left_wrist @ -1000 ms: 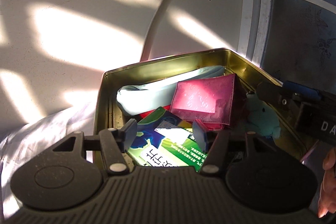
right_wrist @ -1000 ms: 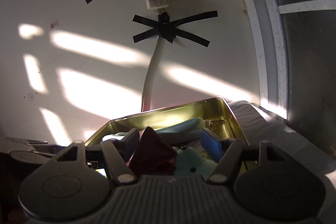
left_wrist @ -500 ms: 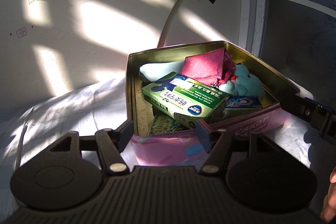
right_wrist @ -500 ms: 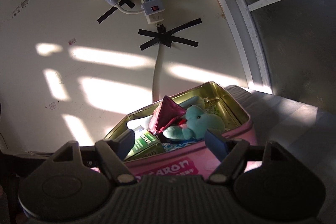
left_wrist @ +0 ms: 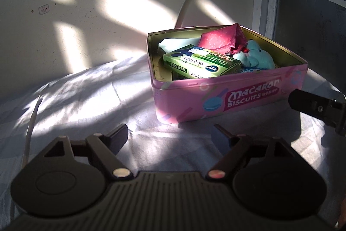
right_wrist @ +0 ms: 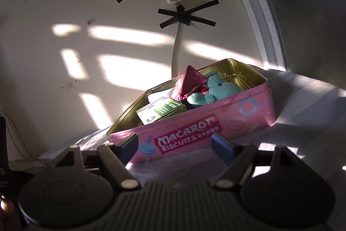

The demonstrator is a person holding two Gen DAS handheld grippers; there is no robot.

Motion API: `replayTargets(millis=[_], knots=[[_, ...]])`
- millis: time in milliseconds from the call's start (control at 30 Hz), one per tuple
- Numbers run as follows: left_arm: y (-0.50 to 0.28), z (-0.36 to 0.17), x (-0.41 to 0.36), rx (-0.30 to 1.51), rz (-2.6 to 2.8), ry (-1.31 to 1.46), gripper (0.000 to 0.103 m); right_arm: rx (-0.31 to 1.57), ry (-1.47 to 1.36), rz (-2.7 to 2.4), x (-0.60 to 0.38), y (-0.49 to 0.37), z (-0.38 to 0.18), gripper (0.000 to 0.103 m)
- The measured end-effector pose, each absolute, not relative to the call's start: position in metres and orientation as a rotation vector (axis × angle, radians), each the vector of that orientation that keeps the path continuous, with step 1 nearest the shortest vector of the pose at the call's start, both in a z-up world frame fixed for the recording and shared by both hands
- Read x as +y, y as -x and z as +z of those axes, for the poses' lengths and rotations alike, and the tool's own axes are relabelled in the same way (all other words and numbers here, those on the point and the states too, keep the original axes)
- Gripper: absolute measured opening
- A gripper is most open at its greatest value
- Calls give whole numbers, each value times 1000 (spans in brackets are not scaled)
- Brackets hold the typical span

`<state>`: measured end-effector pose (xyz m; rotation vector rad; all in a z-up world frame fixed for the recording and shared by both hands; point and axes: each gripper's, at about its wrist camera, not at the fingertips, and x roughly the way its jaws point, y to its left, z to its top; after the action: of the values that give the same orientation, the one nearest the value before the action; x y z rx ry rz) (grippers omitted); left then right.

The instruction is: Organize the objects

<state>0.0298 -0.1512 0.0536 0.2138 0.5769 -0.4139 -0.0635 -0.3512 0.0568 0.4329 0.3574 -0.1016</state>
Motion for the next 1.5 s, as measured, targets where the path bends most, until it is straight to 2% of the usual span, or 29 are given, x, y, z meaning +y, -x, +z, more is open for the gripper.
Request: replayTargets(millis=[33, 167, 233, 400, 667, 1100, 1500], knots=[[-27, 53, -149, 572, -409, -213, 92, 357, -431, -102, -349, 66, 56, 85], [-20, 51, -143, 565, -390, -215, 98, 372, -424, -94, -340, 72, 50, 87], [-19, 49, -141, 576, -390, -205, 101, 387, -426, -92, -336, 73, 47, 91], [-15, 43, -139, 610, -392, -188, 103, 409, -422, -100, -329, 73, 42, 102], [-13, 40, -140, 607, -357, -220, 103, 451, -430, -109, -330, 69, 41, 103], [-20, 43, -129, 589, -283, -248, 103, 359, -376, -129, -316, 63, 55, 103], [-24, 38, -130, 629, -253, -274, 103, 392, -395, -117, -316, 54, 49, 103]])
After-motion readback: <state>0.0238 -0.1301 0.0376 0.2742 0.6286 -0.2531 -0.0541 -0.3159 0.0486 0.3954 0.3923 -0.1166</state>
